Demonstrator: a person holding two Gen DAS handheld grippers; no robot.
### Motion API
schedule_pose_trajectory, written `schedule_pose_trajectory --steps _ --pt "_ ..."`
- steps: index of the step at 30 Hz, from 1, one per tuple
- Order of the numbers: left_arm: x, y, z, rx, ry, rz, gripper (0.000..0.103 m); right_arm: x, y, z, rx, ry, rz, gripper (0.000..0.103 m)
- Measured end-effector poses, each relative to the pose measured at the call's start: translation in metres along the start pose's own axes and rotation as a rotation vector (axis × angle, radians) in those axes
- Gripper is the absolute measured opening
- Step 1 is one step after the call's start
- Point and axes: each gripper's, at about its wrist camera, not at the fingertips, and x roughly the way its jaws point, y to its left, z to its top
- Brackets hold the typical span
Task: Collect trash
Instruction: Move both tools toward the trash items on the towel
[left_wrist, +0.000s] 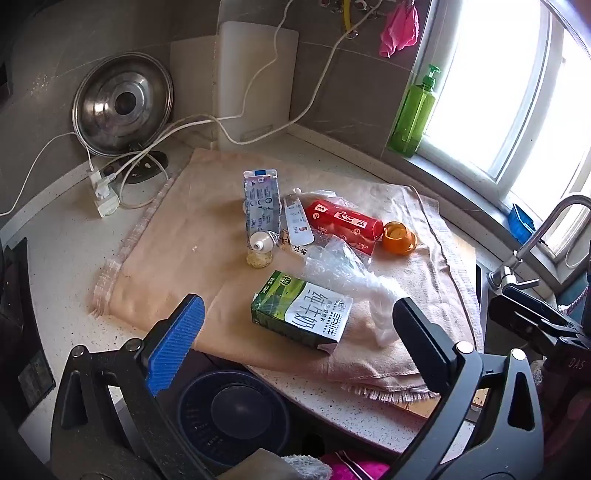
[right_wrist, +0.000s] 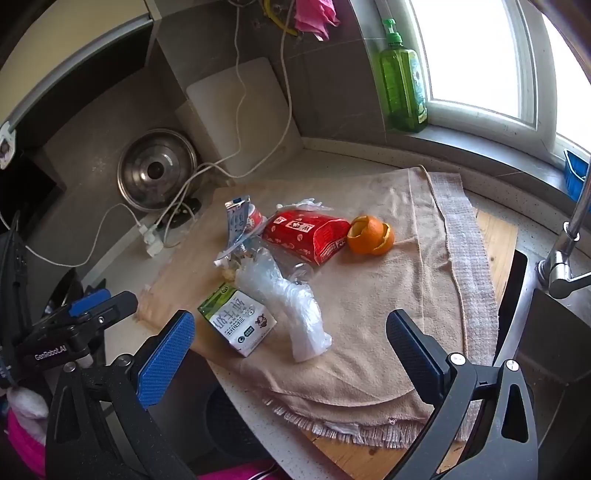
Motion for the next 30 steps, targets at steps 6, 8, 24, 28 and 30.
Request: schedule_pose_trajectory --steps 6,8,24,28,30 --pt "0.0003 0.0005 -0.001 0.006 0.007 0.001 0.103 0.0027 0.0042 0.0002 0.008 0.007 0.011 0.102" --pt "0.0006 0.0006 -0.0015 0.009 0.01 0.003 0.103 0.0041 0.0051 -0.0008 0.012 0.009 0.018 0.102" --pt "-0.003 -0.004 0.0012 -0.001 0.002 0.0 0.103 0.0047 0.0063 -0.0012 0.024 0.017 0.049 0.102" --pt "-0.0037 -0.0042 0.0014 -0.001 0.003 -0.001 0.103 0.0051 0.0062 -0.0013 0.032 0.019 0.059 0.102" --pt "-0.0033 -0.0041 0.0012 -0.004 0.003 0.0 0.103 0.0056 0.0056 -0.0014 0.034 0.021 0.064 0.102"
